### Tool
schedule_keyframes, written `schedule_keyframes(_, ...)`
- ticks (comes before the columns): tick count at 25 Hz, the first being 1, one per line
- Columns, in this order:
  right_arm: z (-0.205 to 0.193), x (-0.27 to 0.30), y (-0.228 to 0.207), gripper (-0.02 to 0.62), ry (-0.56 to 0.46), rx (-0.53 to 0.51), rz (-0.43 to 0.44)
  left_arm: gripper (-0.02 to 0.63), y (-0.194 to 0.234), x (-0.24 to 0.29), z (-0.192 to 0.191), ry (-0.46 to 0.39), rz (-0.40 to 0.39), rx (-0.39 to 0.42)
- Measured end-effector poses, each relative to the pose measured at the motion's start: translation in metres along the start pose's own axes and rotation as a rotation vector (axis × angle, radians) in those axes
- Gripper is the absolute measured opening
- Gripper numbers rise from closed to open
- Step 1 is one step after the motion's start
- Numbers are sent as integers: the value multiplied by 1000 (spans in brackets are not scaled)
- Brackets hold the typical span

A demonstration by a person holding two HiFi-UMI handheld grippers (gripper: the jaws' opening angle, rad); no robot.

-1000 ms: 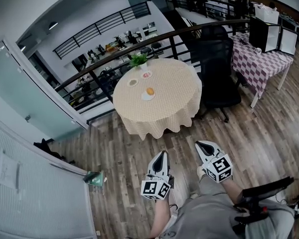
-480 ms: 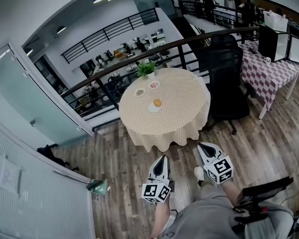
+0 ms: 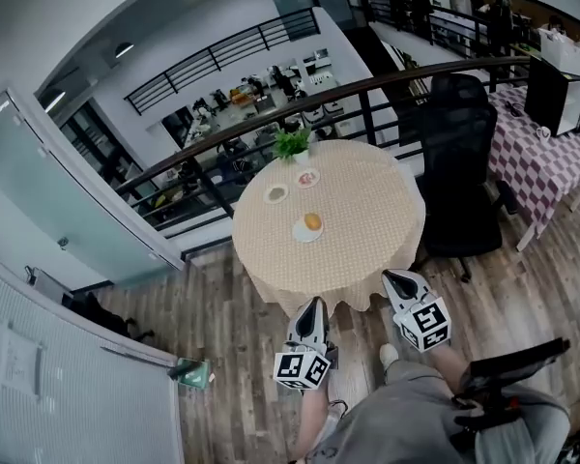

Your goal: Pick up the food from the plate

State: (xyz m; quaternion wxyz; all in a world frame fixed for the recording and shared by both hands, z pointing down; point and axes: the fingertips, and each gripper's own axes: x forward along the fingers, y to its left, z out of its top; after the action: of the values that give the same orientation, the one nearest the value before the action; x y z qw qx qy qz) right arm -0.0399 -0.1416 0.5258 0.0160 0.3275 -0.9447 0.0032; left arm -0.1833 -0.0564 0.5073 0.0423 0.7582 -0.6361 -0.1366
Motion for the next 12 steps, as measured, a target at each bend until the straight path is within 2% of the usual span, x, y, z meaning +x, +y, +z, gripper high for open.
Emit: schedule_keyframes(12, 5, 129, -97, 5, -5, 24, 44, 11, 53, 156, -6, 34, 4, 43)
